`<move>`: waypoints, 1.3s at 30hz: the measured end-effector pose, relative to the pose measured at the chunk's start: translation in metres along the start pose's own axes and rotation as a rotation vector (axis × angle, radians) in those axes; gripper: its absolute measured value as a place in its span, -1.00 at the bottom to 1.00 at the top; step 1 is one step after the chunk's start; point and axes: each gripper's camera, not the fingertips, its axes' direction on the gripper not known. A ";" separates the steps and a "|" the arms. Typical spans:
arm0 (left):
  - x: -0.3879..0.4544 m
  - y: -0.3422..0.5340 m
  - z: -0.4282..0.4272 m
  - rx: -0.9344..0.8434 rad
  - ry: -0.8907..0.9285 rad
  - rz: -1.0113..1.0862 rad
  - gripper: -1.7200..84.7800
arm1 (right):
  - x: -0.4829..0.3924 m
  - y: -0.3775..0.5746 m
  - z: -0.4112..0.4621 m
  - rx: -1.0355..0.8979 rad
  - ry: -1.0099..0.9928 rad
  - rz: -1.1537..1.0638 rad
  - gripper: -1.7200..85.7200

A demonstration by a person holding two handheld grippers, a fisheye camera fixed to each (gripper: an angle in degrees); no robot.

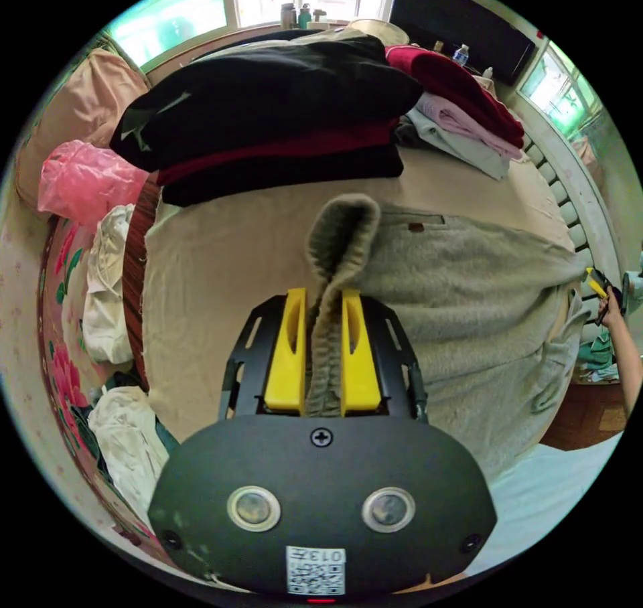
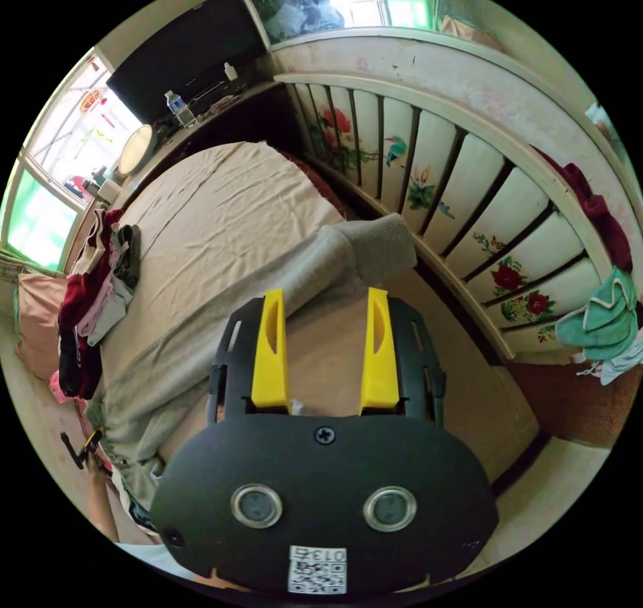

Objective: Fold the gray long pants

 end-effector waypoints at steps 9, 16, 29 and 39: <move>-0.060 0.042 -0.023 0.143 0.101 -0.130 -0.87 | 0.007 -0.034 0.044 -0.149 0.136 -0.047 -0.78; -0.092 0.088 -0.076 0.338 0.105 -0.129 -0.87 | -0.076 -0.017 -0.049 0.189 0.176 -0.418 -0.85; -0.192 0.178 -0.054 0.193 0.152 -0.334 -0.75 | -0.037 0.051 -0.079 0.054 0.024 -0.392 -0.65; -0.171 0.312 -0.033 -0.096 0.100 -0.293 -0.58 | 0.033 0.227 -0.087 -0.120 -0.068 -0.420 -0.59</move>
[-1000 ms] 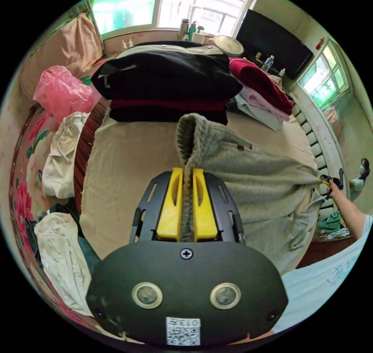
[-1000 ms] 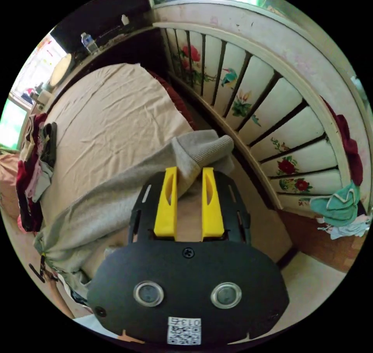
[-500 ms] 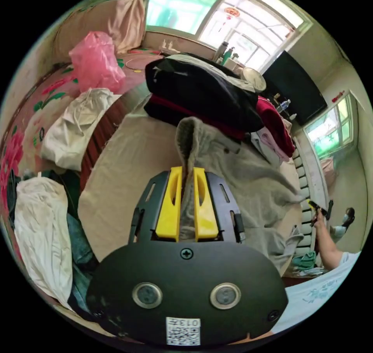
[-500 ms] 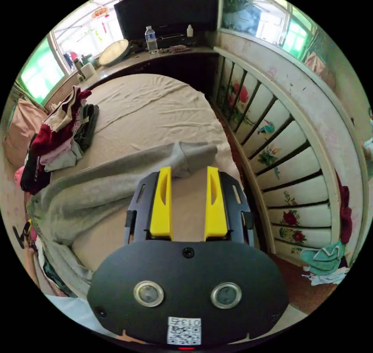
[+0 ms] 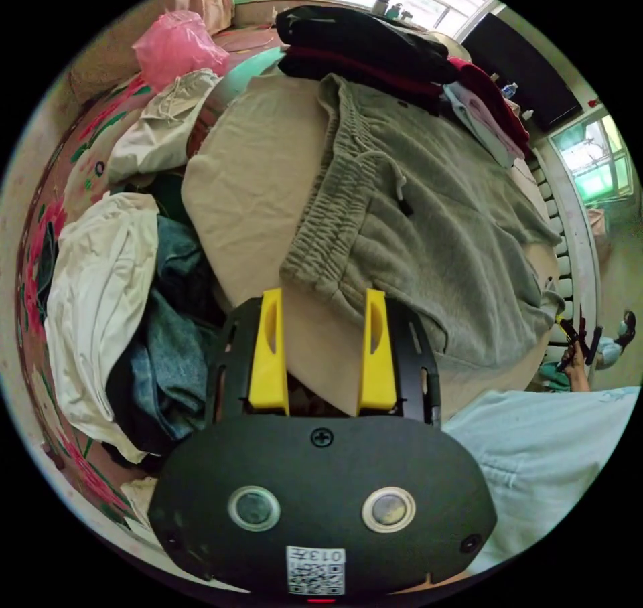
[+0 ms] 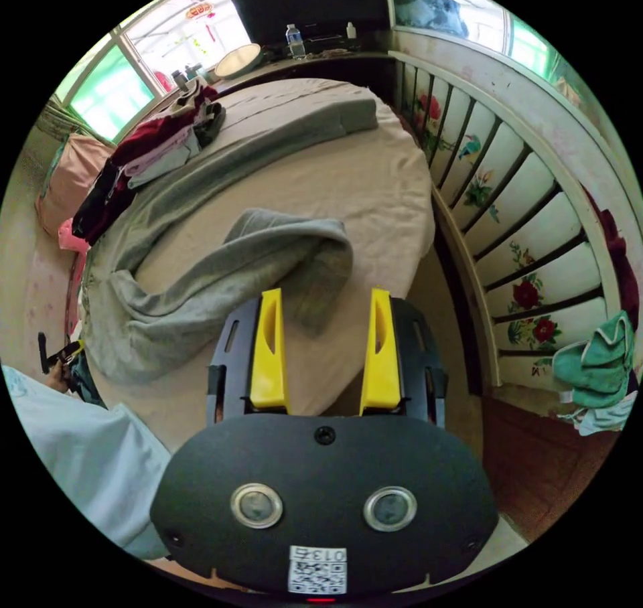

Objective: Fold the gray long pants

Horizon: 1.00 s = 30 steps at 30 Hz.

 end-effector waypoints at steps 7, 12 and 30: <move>-0.005 0.009 -0.011 -0.012 -0.004 -0.048 -0.64 | -0.014 -0.011 0.017 -0.020 0.022 0.128 -0.77; 0.002 0.023 -0.030 -0.023 -0.049 0.007 -0.75 | -0.054 -0.020 -0.013 -0.014 0.204 -0.004 -0.88; -0.036 0.117 -0.192 0.097 0.199 -0.015 -0.85 | 0.024 -0.081 -0.173 -0.288 0.270 -0.201 -0.86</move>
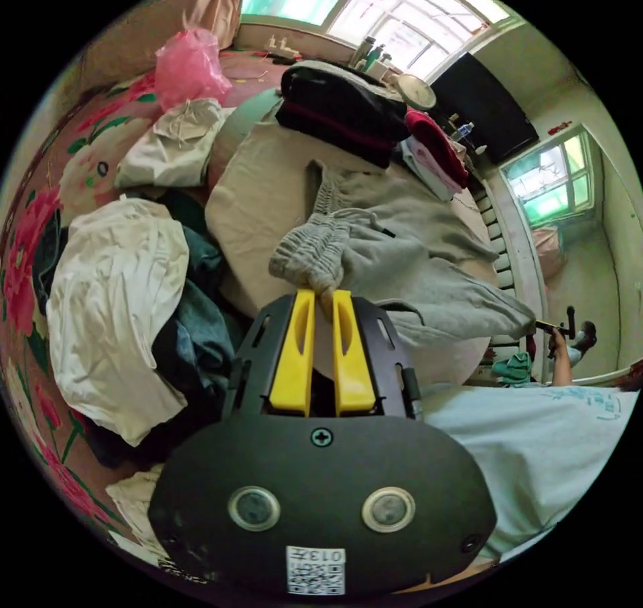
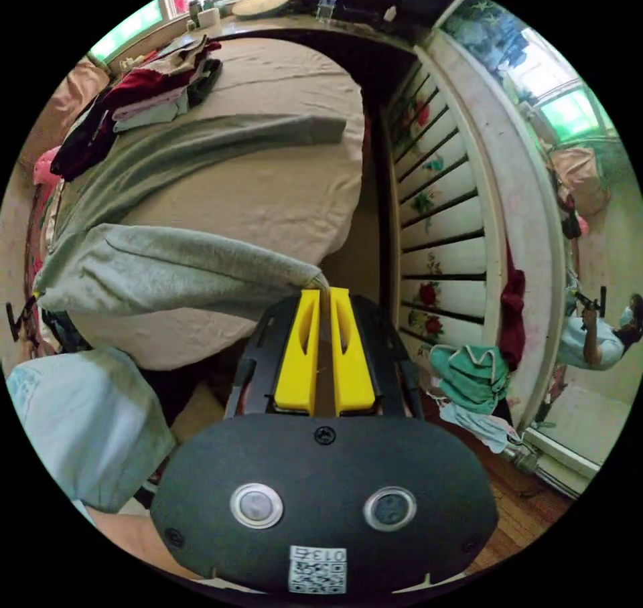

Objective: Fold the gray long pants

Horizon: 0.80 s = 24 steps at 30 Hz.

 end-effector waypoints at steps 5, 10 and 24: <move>-0.025 0.025 0.049 -0.093 0.029 -0.151 -0.81 | 0.057 -0.016 0.100 -0.039 -0.206 0.281 -0.73; 0.024 0.040 0.003 0.018 -0.087 0.026 -0.79 | 0.084 0.060 0.074 0.355 -0.317 0.530 -0.72; 0.170 0.063 0.000 0.068 -0.375 0.446 -0.79 | -0.009 0.103 0.207 0.232 -0.502 0.625 -0.74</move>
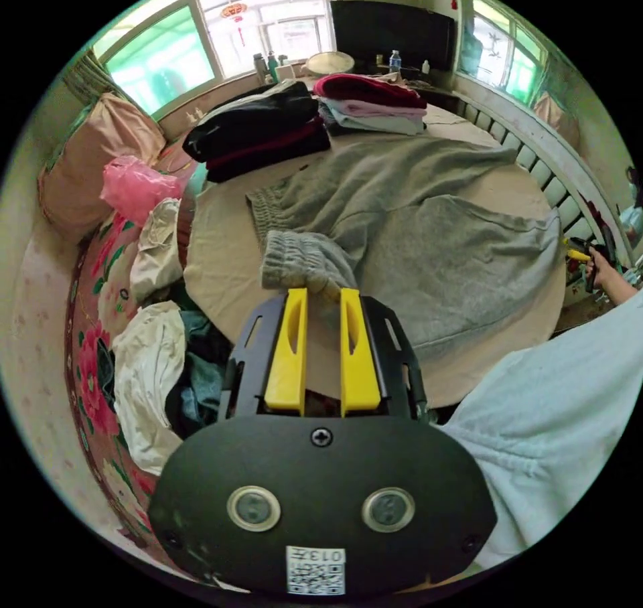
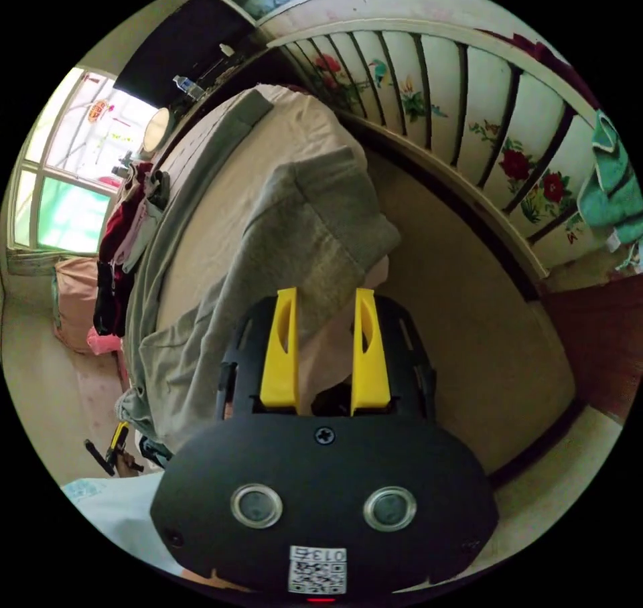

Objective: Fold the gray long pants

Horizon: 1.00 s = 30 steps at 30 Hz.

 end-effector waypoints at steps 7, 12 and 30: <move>-0.067 0.042 0.004 -0.131 -0.010 -0.252 -0.84 | -0.087 -0.005 -0.037 0.012 0.297 -0.311 -0.89; -0.095 0.073 0.011 -0.162 0.074 -0.381 -0.86 | -0.095 -0.013 -0.023 -0.130 0.414 -0.393 -0.84; -0.211 -0.032 0.021 -0.027 0.221 -0.361 -0.70 | -0.407 0.004 0.079 0.058 -0.069 -0.913 -0.70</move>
